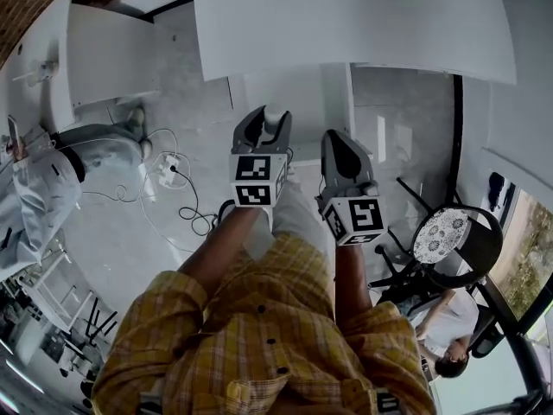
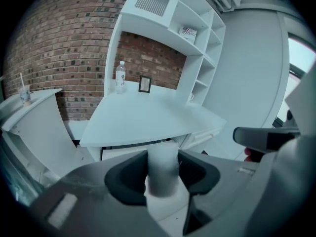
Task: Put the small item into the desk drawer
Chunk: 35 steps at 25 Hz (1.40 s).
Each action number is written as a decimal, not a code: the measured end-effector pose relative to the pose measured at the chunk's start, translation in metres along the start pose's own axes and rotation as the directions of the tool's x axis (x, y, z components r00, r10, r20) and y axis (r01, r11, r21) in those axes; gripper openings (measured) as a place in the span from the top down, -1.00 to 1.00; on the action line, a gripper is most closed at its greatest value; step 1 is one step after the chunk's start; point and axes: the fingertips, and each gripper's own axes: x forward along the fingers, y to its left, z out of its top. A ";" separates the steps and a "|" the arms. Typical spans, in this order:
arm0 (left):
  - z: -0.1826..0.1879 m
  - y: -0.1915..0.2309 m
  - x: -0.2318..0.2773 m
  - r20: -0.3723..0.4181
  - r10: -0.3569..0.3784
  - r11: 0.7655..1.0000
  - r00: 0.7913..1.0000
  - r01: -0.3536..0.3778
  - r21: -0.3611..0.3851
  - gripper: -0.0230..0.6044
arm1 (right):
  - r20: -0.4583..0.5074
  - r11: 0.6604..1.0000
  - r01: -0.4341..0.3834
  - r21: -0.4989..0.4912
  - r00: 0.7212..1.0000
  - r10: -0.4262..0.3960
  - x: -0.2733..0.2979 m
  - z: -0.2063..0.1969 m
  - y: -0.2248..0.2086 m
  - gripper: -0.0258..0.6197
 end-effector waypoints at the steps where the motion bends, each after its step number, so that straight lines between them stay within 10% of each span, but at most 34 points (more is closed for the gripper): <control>1: -0.003 0.002 0.006 -0.008 0.003 1.000 1.000 -0.003 -0.004 0.35 | -0.006 1.000 -0.002 0.000 1.000 0.002 0.003 -0.002 -0.002 0.95; 35: -0.132 0.047 0.139 -0.337 0.013 0.969 0.941 -0.096 -0.230 0.34 | -0.131 0.999 0.011 0.038 0.991 -0.006 0.033 -0.068 -0.028 0.94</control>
